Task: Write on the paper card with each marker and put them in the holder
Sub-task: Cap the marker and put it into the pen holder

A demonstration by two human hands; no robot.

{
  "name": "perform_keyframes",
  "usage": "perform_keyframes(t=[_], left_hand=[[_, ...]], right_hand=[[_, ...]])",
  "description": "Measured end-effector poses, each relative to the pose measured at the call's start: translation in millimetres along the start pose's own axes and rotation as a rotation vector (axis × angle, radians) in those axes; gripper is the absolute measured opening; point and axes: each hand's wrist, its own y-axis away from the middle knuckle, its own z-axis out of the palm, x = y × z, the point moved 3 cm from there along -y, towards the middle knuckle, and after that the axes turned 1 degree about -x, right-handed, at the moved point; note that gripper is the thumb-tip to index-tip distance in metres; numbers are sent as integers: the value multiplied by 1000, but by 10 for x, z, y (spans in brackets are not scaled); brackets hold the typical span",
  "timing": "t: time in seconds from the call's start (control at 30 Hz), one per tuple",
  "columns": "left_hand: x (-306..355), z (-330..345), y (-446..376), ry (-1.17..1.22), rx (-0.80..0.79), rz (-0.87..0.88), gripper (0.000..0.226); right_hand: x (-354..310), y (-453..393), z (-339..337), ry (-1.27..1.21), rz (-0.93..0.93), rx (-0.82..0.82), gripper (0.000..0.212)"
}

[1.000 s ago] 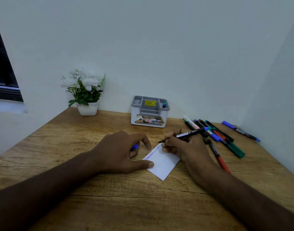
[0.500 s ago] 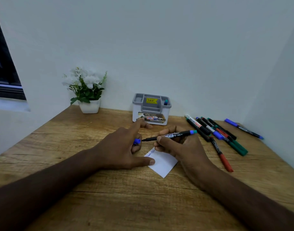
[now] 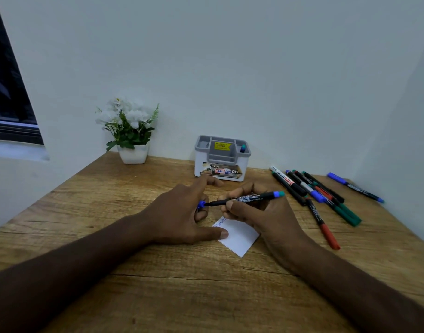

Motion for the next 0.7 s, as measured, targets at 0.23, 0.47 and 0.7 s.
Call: perform_keyframes(t=[0.23,0.47,0.7], left_hand=[[30,-11,26,-94,48,-4,83],[172,7,44,-225,202,129,61],[204,77,-10,-219,214,146,69]], right_hand=[[-4,25,55,172,-42,-34,23],[-12,13,103,154,-145,-97,12],[-50,13,156,172,-177,-93,26]])
